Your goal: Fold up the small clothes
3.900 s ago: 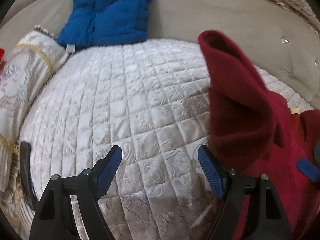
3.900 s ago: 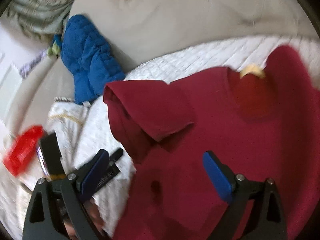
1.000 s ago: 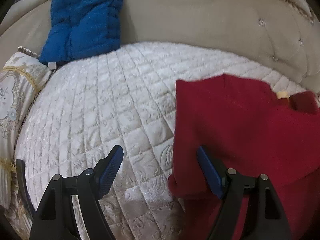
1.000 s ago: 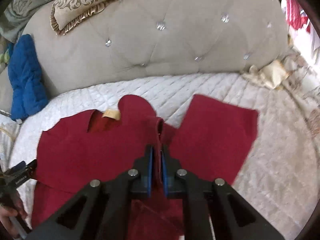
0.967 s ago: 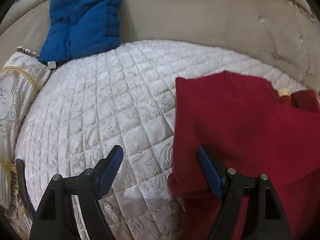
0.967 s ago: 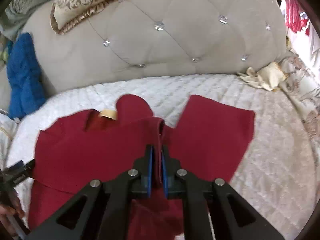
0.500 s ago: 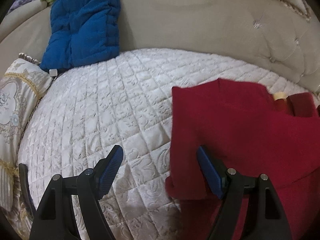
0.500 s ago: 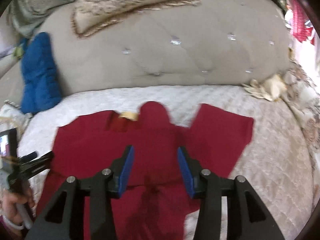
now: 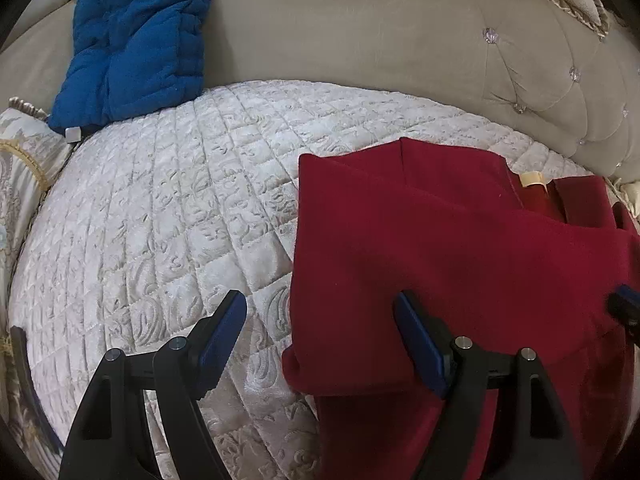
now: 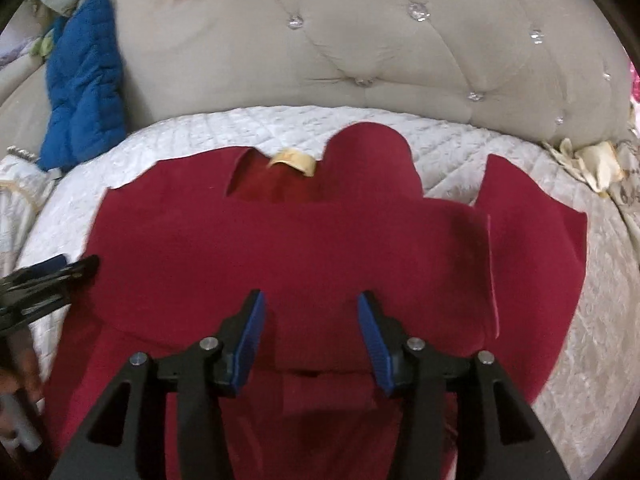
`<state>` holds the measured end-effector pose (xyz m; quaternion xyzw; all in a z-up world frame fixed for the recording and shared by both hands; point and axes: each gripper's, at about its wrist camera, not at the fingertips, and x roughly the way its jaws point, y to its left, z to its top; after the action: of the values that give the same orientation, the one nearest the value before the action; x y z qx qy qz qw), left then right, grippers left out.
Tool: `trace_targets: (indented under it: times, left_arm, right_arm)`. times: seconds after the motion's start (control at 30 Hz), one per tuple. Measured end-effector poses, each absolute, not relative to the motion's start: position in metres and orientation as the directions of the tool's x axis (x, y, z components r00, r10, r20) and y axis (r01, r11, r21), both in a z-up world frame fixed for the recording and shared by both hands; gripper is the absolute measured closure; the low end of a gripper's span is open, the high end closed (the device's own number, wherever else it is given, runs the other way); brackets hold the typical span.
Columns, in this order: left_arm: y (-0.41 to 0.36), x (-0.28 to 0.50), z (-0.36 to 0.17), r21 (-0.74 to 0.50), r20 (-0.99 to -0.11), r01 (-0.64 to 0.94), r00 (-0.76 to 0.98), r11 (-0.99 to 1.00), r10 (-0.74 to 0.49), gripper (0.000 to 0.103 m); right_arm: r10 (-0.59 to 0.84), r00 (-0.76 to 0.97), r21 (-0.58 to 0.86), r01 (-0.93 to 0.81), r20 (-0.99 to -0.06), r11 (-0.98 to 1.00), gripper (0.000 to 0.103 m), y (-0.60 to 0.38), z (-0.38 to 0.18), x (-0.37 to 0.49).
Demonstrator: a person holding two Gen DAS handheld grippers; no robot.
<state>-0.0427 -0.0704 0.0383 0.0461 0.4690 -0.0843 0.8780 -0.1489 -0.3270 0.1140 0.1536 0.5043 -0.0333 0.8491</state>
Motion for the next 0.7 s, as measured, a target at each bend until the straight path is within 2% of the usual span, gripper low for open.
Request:
trace_targets:
  times: [0.07, 0.13, 0.2, 0.3, 0.47, 0.63, 0.7]
  left_arm:
    - [-0.07, -0.043, 0.039, 0.0, -0.83, 0.191, 0.547, 0.982, -0.107, 0.045]
    - [-0.07, -0.043, 0.039, -0.003, -0.832, 0.191, 0.544, 0.982, -0.108, 0.045]
    - [-0.068, -0.044, 0.041, -0.01, -0.832, 0.188, 0.544, 0.982, -0.113, 0.045]
    - [-0.067, -0.044, 0.043, -0.016, -0.829, 0.182, 0.548, 0.983, -0.115, 0.045]
    - [-0.066, -0.045, 0.041, -0.015, -0.83, 0.178, 0.546, 0.984, -0.112, 0.045]
    - [-0.065, -0.042, 0.04, -0.026, -0.833, 0.166, 0.542, 0.986, -0.113, 0.045]
    - [-0.067, -0.042, 0.04, -0.017, -0.833, 0.168, 0.543, 0.986, -0.107, 0.045]
  right_arm:
    - [0.076, 0.539, 0.243, 0.247, -0.839, 0.938, 0.045, -0.343, 0.138, -0.174]
    - [0.037, 0.585, 0.251, 0.29, -0.81, 0.924, 0.025, -0.359, 0.154, -0.202]
    - [0.011, 0.592, 0.253, 0.327, -0.806, 0.91, 0.018, -0.37, 0.157, -0.222]
    - [-0.001, 0.553, 0.261, 0.395, -0.833, 0.881, 0.018, -0.388, 0.147, -0.243]
    - [0.047, 0.55, 0.373, 0.5, -0.834, 0.781, 0.018, -0.41, 0.116, -0.247]
    - [0.031, 0.53, 0.337, 0.491, -0.848, 0.803, 0.018, -0.401, 0.108, -0.236]
    - [0.045, 0.548, 0.383, 0.522, -0.835, 0.762, 0.018, -0.409, 0.097, -0.232]
